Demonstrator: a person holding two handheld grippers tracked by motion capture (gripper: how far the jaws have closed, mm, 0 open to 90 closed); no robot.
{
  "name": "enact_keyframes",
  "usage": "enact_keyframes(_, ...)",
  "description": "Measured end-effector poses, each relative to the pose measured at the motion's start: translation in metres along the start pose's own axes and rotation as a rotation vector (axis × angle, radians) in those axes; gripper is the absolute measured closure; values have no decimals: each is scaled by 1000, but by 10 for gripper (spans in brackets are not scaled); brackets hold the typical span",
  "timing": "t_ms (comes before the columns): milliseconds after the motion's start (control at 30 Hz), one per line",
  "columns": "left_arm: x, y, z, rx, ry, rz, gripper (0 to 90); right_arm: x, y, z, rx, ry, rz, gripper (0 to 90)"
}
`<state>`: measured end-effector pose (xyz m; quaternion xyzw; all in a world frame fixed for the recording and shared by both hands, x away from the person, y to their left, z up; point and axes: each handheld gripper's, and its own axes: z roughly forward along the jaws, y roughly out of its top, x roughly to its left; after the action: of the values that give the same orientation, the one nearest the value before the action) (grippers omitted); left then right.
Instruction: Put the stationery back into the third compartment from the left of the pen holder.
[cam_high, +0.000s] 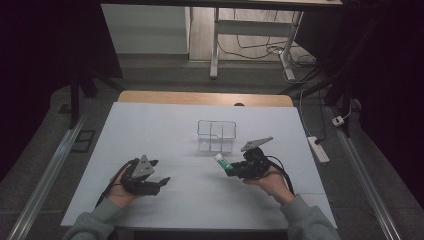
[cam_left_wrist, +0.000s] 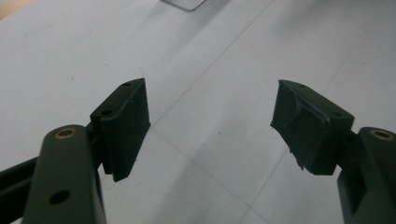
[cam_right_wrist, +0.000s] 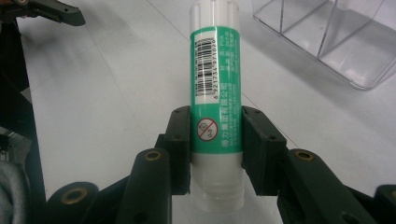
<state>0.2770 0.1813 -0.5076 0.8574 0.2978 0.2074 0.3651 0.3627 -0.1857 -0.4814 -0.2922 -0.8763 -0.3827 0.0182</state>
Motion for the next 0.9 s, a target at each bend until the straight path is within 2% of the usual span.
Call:
enact_keyframes(100,-4,5,2,0,-2,32,272,1,1,3,5,5,1,641)
enact_keyframes(167,-5,7,2,-8,-17,37,272,2,2,4,9,9,-3,640)
enact_keyframes(267,-6,11,3,-26,-12,51,272,4,3,7,14,17,-6,640)
enact_keyframes(400,-9,20,3,-41,3,91,276,6,6,11,25,29,-5,640)
enact_keyframes(467,-10,23,4,-58,-4,90,282,7,8,14,28,34,-9,640)
enact_keyframes(567,-11,27,8,-50,-7,106,292,9,11,17,34,44,-9,640)
enact_keyframes(667,-18,36,11,-18,7,180,288,9,16,19,47,56,-7,640)
enact_keyframes(767,-29,54,15,-19,-2,253,278,11,19,22,48,63,-7,640)
enact_keyframes(833,-36,66,18,-40,-22,271,281,12,21,24,57,78,-7,640)
enact_keyframes(900,-40,72,23,-39,-32,288,285,14,22,25,65,89,-14,640)
